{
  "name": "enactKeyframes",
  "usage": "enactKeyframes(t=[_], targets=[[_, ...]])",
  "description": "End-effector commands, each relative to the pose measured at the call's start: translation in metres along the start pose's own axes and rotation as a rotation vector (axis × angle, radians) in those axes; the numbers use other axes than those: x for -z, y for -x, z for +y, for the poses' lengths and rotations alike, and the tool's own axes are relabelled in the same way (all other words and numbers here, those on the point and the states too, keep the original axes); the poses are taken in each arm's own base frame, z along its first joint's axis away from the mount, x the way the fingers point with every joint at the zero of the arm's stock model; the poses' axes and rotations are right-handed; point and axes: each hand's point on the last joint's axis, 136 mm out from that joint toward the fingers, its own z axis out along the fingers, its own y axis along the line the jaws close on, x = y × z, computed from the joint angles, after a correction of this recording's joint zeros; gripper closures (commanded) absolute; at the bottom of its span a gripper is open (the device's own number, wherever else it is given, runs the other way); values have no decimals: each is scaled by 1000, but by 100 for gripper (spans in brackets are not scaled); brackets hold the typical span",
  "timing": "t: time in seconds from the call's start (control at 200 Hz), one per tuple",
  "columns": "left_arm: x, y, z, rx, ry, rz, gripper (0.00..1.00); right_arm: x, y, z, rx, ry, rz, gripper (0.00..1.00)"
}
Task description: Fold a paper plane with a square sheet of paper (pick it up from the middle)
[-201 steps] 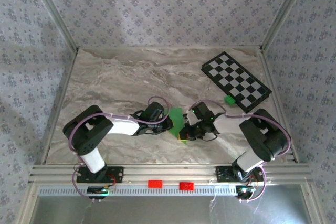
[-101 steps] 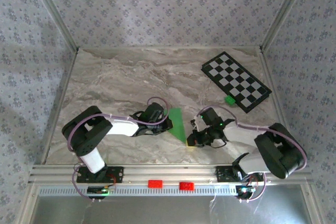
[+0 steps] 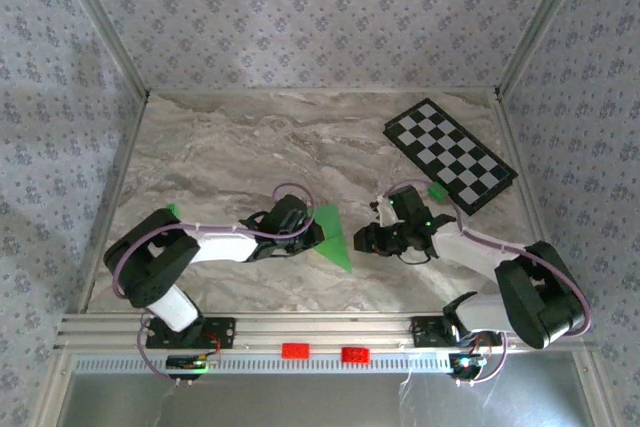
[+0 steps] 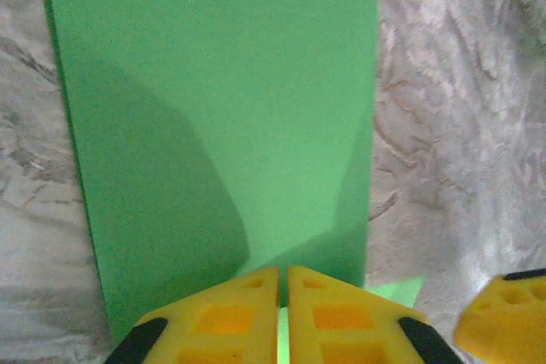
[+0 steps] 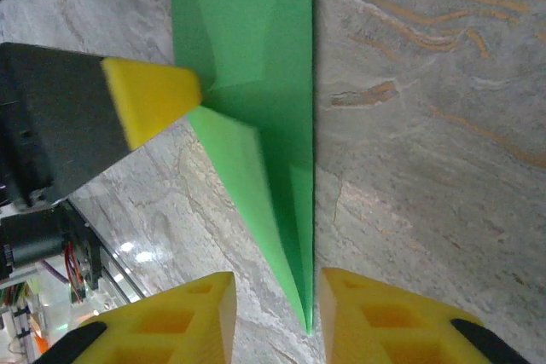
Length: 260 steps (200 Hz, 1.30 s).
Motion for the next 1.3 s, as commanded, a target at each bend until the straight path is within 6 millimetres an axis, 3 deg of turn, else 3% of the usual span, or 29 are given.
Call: enactKeyframes(t=[0.0, 0.415, 0.685, 0.915, 1.064, 1.294], targets=[[15, 12, -11, -35, -18, -63, 88, -3, 8, 7, 14, 23, -23, 66], [36, 27, 10, -7, 10, -117, 76, -28, 11, 19, 39, 99, 36, 66], [44, 34, 19, 48, -36, -107, 70, -40, 9, 17, 49, 118, 81, 87], [48, 39, 15, 64, -111, -50, 56, -29, 13, 24, 46, 221, 60, 100], [48, 45, 7, 80, -179, -3, 43, -19, 16, 37, 50, 328, 48, 100], [35, 48, -11, 80, -237, 82, 38, -3, 25, 41, 44, 422, -16, 100]])
